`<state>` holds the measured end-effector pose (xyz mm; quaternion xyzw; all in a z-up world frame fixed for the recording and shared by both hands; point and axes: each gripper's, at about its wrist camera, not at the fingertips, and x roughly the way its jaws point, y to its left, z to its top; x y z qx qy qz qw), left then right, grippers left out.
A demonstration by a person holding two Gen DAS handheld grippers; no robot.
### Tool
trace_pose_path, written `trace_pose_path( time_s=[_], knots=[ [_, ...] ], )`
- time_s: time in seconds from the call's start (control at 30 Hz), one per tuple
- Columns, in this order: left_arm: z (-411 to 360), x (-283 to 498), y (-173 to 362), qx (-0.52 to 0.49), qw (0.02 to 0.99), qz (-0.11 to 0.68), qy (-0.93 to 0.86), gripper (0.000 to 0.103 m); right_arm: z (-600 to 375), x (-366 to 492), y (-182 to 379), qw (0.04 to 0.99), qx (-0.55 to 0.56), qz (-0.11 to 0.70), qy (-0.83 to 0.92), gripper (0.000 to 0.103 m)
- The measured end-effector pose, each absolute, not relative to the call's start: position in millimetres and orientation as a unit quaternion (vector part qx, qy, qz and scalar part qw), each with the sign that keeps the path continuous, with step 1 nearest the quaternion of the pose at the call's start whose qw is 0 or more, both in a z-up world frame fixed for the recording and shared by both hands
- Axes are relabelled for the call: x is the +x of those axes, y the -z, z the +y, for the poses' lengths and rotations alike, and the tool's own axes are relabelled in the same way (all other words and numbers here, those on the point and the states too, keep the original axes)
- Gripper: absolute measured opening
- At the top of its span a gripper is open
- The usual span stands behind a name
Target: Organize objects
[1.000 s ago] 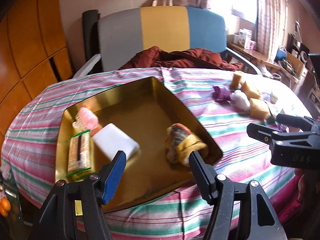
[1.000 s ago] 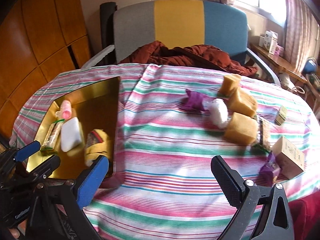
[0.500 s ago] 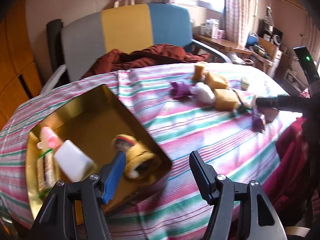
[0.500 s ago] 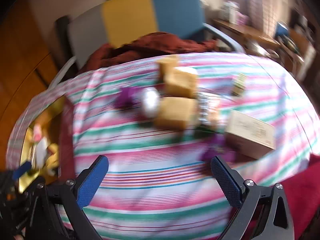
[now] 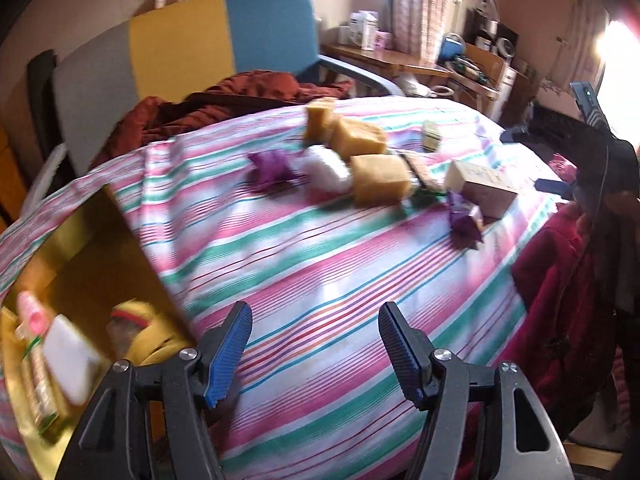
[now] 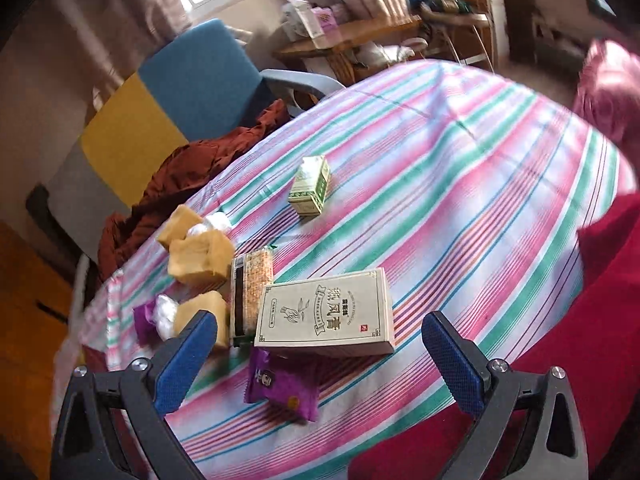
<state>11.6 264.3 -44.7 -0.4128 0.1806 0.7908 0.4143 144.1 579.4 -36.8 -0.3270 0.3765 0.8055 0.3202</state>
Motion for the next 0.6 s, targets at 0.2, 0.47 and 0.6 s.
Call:
trace_pose_path(
  time_s=[0.2, 0.47, 0.6],
  knots=[
    [318.4, 19.1, 58.3, -0.431, 0.468, 0.184, -0.749, 0.067, 581.8, 153.2, 32.3, 0.303, -0.281, 0.401, -0.818, 0.103],
    [384.1, 24.9, 75.2, -0.514, 0.516, 0.125, -0.673, 0.065, 582.8, 154.1, 36.9, 0.284, -0.272, 0.418, -0.819, 0.103],
    [414.7, 26.0, 82.6, -0.544, 0.521, 0.098, -0.651, 0.065, 585.9, 160.0, 37.4, 0.276, -0.257, 0.431, -0.82, 0.103]
  ],
)
